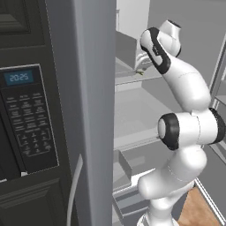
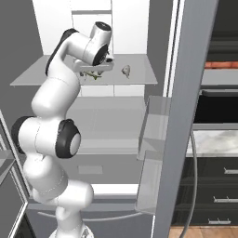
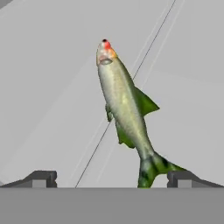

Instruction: Gather the lemon wedge and tomato from the fridge and place them on a tray on the dining counter. Then gather the fishs from the fridge and place them on the other tray.

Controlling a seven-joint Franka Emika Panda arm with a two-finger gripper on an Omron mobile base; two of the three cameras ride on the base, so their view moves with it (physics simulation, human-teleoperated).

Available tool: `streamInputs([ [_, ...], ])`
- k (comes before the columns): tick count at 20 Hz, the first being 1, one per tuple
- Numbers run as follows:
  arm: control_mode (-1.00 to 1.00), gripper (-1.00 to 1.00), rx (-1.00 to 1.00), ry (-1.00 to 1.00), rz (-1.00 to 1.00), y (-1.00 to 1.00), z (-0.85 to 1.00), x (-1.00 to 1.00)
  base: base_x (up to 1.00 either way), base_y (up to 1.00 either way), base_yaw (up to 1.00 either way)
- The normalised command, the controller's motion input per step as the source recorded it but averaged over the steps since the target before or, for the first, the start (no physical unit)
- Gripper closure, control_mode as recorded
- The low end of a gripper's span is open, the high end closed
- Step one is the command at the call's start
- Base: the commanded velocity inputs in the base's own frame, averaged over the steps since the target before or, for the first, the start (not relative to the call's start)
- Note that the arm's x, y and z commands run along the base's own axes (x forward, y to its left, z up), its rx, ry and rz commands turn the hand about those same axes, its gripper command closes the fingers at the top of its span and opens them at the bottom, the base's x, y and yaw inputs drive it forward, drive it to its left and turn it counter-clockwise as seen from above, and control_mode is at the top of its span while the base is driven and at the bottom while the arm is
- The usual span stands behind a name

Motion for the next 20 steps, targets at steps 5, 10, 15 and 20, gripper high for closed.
streamInputs([
  [5,-1.00,-1.00,0.00,0.00,0.00,0.03,0.09,0.52,0.00,0.00,0.00],
  [10,-1.00,-1.00,0.00,0.00,0.00,0.17,0.00,0.49,0.00,0.00,0.00],
  [15,-1.00,-1.00,0.00,0.00,0.00,0.14,0.00,0.41,0.00,0.00,0.00],
  [20,-1.00,-1.00,0.00,0.00,0.00,0.05,0.00,0.19,0.00,0.00,0.00],
])
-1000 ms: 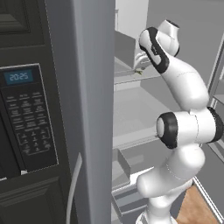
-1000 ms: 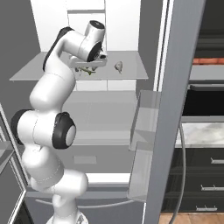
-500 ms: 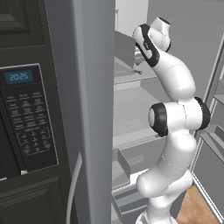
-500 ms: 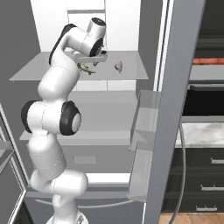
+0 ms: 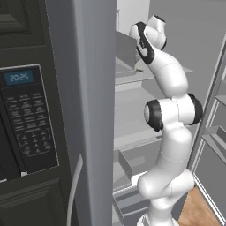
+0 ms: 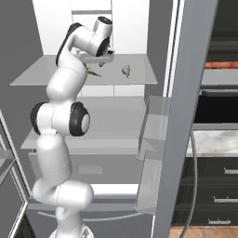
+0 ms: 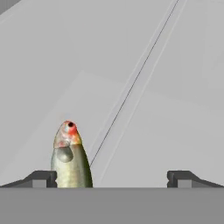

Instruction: Gather the lemon wedge and tomato from the fridge and place them on a tray on the dining counter. Then gather the fishs from the fridge and place them on the other tray.

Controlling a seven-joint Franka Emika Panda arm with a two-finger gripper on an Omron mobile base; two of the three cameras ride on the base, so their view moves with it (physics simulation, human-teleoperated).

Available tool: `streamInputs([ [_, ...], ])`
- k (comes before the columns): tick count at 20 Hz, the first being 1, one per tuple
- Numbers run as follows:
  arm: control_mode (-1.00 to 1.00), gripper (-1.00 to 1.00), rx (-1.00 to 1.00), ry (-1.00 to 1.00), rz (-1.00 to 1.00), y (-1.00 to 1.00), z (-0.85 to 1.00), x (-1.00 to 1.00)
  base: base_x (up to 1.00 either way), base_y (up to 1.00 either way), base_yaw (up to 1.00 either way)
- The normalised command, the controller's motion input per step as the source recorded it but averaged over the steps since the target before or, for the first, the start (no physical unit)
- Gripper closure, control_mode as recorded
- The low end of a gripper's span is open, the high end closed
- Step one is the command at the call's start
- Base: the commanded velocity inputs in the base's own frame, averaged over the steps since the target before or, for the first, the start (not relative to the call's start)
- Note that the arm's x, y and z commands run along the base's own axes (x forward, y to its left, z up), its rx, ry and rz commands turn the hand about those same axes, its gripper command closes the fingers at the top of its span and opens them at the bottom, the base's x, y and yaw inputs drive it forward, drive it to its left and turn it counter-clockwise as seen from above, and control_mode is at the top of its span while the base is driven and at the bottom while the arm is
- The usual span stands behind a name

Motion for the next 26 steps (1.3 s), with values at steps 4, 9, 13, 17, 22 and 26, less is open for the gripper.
streamInputs([
  [4,-1.00,-1.00,0.00,0.00,0.01,0.00,-0.03,-0.01,0.00,0.00,0.00],
  [9,-1.00,-1.00,0.00,0.00,0.02,0.00,0.00,-0.31,0.00,0.00,0.00],
  [13,-1.00,-1.00,0.00,0.00,0.03,0.03,0.00,-0.28,0.00,0.00,0.00],
  [17,-1.00,-1.00,0.00,0.00,0.04,0.05,-0.17,-0.26,0.00,0.00,0.00],
  [22,-1.00,-1.00,0.00,-0.08,0.06,0.15,-0.25,-0.04,0.00,0.00,0.00],
  [26,-1.00,-1.00,0.00,-0.15,0.08,0.04,0.00,0.11,0.00,0.00,0.00],
])
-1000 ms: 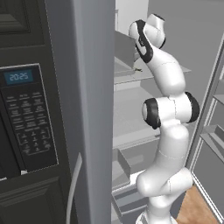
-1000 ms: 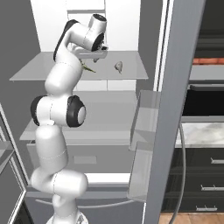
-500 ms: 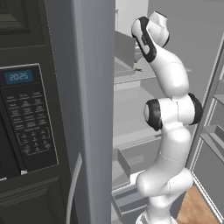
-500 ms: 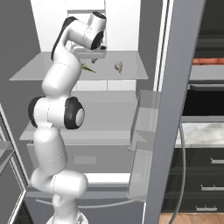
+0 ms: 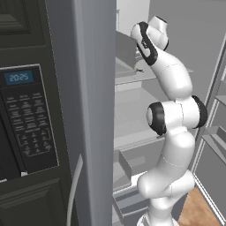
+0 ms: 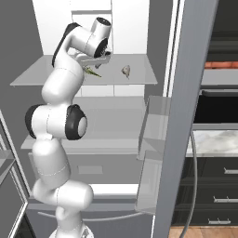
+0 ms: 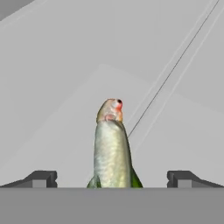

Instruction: Gather the lemon wedge and tomato from the fridge and place them on a tray on the dining counter. Then gather the fishs from the fridge and place them on the other tray.

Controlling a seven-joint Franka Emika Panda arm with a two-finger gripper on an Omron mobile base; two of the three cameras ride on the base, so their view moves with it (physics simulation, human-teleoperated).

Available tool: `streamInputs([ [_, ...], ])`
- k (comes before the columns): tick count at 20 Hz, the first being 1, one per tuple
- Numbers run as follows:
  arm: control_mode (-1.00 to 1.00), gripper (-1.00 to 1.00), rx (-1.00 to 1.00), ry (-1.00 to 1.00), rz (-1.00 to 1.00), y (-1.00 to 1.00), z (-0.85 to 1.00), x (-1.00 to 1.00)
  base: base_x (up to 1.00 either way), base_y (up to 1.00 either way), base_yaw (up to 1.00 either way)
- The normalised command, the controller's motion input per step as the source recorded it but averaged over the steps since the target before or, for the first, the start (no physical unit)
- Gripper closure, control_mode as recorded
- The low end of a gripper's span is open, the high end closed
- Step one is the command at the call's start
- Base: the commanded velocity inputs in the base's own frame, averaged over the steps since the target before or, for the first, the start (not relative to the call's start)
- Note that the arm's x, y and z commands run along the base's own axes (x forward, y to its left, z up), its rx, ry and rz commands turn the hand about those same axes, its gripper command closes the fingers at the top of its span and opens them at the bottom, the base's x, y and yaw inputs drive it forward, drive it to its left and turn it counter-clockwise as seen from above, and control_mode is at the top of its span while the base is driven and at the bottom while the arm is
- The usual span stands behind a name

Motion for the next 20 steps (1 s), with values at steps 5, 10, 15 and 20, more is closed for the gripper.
streamInputs([
  [5,-1.00,-1.00,0.00,-0.13,0.09,0.00,0.00,0.03,0.00,0.00,0.00],
  [10,-1.00,-1.00,0.00,-0.01,0.07,0.00,0.00,0.00,0.00,0.00,0.00],
  [15,-1.00,-1.00,0.00,0.00,0.05,0.03,0.00,0.00,0.00,0.00,0.00],
  [20,-1.00,-1.00,0.00,0.00,0.04,0.01,0.00,0.03,0.00,0.00,0.00],
])
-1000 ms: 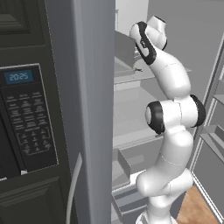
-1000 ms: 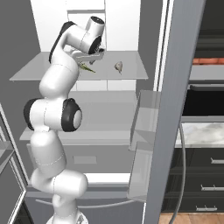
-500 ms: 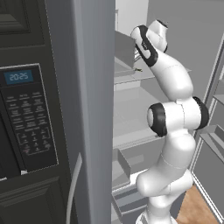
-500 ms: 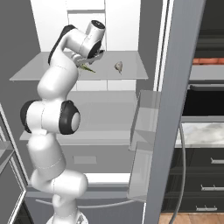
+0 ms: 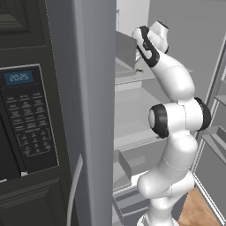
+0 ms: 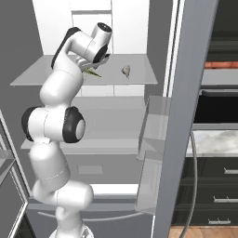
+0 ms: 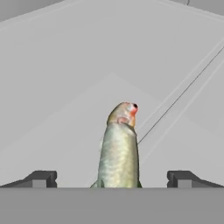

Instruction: Gather the lemon wedge and tomato from the fridge and place them on a tray on the dining counter. Then gather the fishs from the fridge and place them on the other tray.

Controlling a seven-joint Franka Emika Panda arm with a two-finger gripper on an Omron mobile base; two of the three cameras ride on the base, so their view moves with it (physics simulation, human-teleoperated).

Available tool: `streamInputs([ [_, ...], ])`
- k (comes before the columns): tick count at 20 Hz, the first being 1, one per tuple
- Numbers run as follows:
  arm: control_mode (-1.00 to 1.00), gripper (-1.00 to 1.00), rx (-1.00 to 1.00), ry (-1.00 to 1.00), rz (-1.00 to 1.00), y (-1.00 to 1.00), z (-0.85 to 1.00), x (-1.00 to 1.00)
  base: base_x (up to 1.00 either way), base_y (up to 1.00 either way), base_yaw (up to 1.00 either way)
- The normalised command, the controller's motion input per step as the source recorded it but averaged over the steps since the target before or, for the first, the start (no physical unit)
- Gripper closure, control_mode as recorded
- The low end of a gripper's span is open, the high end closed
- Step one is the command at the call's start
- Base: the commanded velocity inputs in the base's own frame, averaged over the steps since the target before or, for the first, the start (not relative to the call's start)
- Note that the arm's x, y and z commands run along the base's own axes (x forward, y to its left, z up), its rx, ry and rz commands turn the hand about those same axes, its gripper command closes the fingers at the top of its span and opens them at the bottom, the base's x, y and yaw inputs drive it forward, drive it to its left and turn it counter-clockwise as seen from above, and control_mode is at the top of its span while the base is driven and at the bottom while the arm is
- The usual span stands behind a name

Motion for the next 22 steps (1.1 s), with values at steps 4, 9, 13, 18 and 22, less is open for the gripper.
streamInputs([
  [4,-1.00,-1.00,0.00,0.04,0.03,0.03,-0.01,0.08,0.00,0.00,0.00],
  [9,-1.00,-1.00,0.00,0.06,0.03,0.00,-0.01,0.27,0.00,0.00,0.00],
  [13,-1.00,-1.00,0.00,0.08,0.02,0.00,-0.01,0.26,0.00,0.00,0.00],
  [18,-1.00,-1.00,0.00,0.07,0.02,0.00,-0.17,0.00,0.00,0.00,0.00],
  [22,-1.00,-1.00,0.00,0.06,0.01,0.01,-0.23,-0.10,0.00,0.00,0.00],
])
